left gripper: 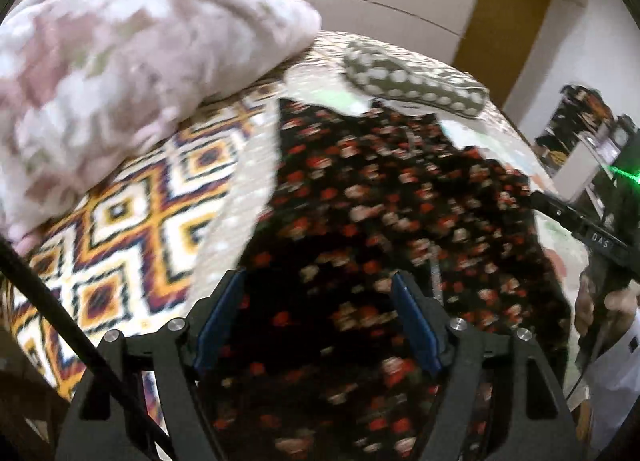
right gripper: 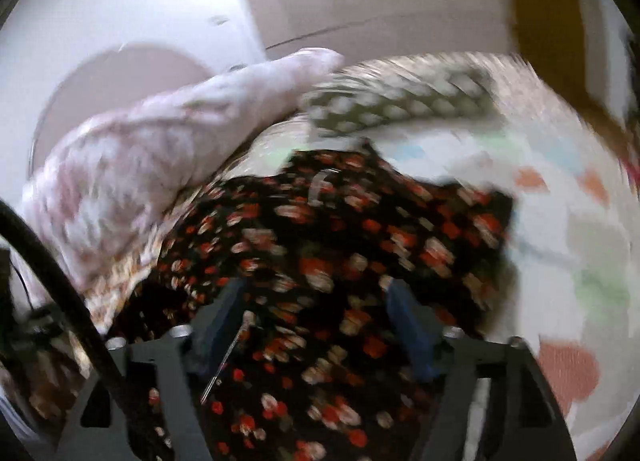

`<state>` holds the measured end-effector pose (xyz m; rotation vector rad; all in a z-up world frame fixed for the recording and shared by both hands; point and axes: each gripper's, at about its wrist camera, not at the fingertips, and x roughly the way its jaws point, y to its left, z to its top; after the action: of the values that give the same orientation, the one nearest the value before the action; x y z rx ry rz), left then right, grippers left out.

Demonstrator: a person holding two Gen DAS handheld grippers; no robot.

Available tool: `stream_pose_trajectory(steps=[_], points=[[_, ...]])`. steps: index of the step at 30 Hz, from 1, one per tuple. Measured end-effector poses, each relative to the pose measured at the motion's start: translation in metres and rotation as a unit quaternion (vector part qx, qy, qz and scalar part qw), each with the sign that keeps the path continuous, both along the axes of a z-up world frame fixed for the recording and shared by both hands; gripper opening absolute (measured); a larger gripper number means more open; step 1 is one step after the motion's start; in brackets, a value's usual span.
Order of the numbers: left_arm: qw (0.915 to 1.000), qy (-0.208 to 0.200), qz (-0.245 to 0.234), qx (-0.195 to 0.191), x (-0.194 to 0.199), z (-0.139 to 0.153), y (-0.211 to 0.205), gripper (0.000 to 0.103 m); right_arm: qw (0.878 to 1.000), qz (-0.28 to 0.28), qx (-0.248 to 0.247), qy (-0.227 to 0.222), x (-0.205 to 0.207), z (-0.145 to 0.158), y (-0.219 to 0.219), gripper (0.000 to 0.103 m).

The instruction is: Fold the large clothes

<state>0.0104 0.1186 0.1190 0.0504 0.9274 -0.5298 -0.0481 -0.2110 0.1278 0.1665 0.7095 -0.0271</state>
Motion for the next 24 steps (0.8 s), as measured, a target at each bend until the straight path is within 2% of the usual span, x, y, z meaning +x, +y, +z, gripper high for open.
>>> stream_pose_trajectory(steps=[1,3,4,6,7,8,9,12,13,14,16,17,18,20,23,24], points=[[1.0000,0.003,0.005,-0.001,0.001,-0.004,0.008,0.075,0.999,0.014,-0.052,0.004,0.011,-0.001,0.020,0.089],[0.9998,0.011,0.015,-0.005,0.004,-0.011,0.014,0.075,0.988,0.024,-0.152,0.020,0.033,-0.010,0.050,0.089],[0.9996,0.015,0.020,-0.009,0.008,-0.014,0.014,0.075,0.977,0.017,-0.211,0.037,0.050,-0.021,0.064,0.089],[0.9994,0.017,0.025,-0.019,0.011,-0.017,0.014,0.075,0.964,0.011,-0.256,0.070,0.077,-0.040,0.072,0.087],[0.9993,0.014,0.027,-0.021,0.011,-0.017,0.014,0.075,0.961,0.005,-0.263,0.084,0.085,-0.045,0.070,0.084],[0.9993,0.011,0.030,-0.021,0.012,-0.016,0.013,0.075,0.958,-0.007,-0.272,0.094,0.091,-0.048,0.065,0.072],[0.9992,0.009,0.031,-0.023,0.011,-0.016,0.015,0.075,0.955,-0.032,-0.277,0.100,0.095,-0.049,0.054,0.066],[0.9994,0.001,0.028,-0.020,0.011,-0.015,0.017,0.075,0.959,-0.142,-0.219,0.114,0.081,-0.042,-0.008,0.066],[0.9994,-0.003,0.029,-0.016,0.011,-0.016,0.019,0.075,0.953,-0.195,-0.194,0.126,0.067,-0.042,-0.041,0.066],[0.9995,-0.004,0.030,-0.013,0.012,-0.017,0.021,0.075,0.945,-0.228,-0.191,0.134,0.058,-0.043,-0.059,0.066],[0.9993,0.001,0.035,-0.012,0.015,-0.022,0.027,0.075,0.919,-0.314,-0.188,0.149,0.028,-0.041,-0.108,0.066],[0.9991,0.006,0.040,-0.014,0.017,-0.025,0.031,0.075,0.913,-0.336,-0.178,0.148,0.017,-0.038,-0.123,0.067],[0.9989,0.008,0.042,-0.016,0.017,-0.027,0.032,0.075,0.913,-0.349,-0.157,0.139,0.004,-0.034,-0.136,0.067],[0.9986,0.011,0.049,-0.018,0.018,-0.030,0.035,0.075,0.932,-0.333,-0.101,0.101,-0.016,-0.021,-0.147,0.068],[0.9981,0.021,0.053,-0.022,0.020,-0.034,0.036,0.075,0.963,-0.262,-0.038,0.060,-0.018,-0.012,-0.136,0.068],[0.9980,0.025,0.053,-0.022,0.020,-0.035,0.035,0.075,0.974,-0.222,-0.008,0.048,-0.012,-0.011,-0.127,0.068]])
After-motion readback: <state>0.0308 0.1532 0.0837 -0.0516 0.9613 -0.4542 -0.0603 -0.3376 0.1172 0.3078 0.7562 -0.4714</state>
